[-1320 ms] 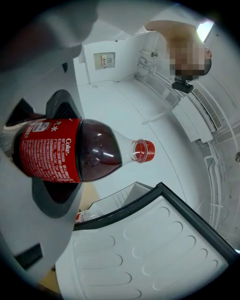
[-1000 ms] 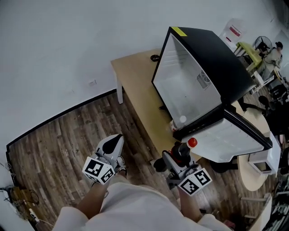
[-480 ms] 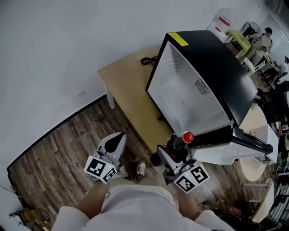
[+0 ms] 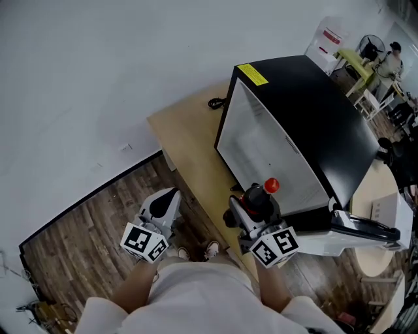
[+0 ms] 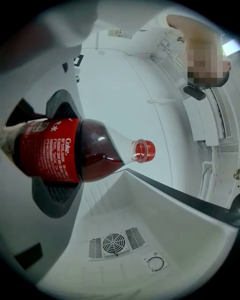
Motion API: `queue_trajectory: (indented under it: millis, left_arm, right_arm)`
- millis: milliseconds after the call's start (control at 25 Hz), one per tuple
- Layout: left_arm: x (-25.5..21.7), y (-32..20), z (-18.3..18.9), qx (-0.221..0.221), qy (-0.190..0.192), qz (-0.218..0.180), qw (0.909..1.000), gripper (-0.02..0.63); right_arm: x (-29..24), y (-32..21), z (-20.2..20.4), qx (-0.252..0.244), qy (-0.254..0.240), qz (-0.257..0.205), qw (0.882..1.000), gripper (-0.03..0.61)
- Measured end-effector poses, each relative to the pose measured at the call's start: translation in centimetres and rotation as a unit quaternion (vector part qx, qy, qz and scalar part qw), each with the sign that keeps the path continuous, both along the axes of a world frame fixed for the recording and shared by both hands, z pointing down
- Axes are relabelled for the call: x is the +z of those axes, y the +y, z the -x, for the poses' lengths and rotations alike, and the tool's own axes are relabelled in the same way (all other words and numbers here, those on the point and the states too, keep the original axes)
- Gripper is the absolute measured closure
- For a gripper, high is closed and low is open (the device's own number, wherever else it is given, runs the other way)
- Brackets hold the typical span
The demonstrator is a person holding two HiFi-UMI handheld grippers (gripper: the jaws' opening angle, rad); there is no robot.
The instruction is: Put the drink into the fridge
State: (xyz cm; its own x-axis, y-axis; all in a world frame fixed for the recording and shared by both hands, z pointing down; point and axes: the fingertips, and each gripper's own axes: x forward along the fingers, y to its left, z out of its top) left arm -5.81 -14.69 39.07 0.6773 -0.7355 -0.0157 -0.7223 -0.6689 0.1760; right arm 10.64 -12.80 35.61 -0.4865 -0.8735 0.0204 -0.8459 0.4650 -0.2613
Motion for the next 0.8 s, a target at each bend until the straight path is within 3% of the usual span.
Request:
queue_trajectory:
  millis: [360,800]
  left_arm:
    - [1.0,-1.3,0.4,-0.004,-0.008,0.011,0.9999,0.598]
    - [2.0,-1.7,2.1,-0.004,-0.023,0.031,0.9993,0.598]
  right_arm:
    - [1.4,-6.9,-1.3,0.077,0.040,-0.012,0.996,0.267]
    - [4.0,-12.3,-3.7,0.192,0.084,-0.014,0.978,0.267]
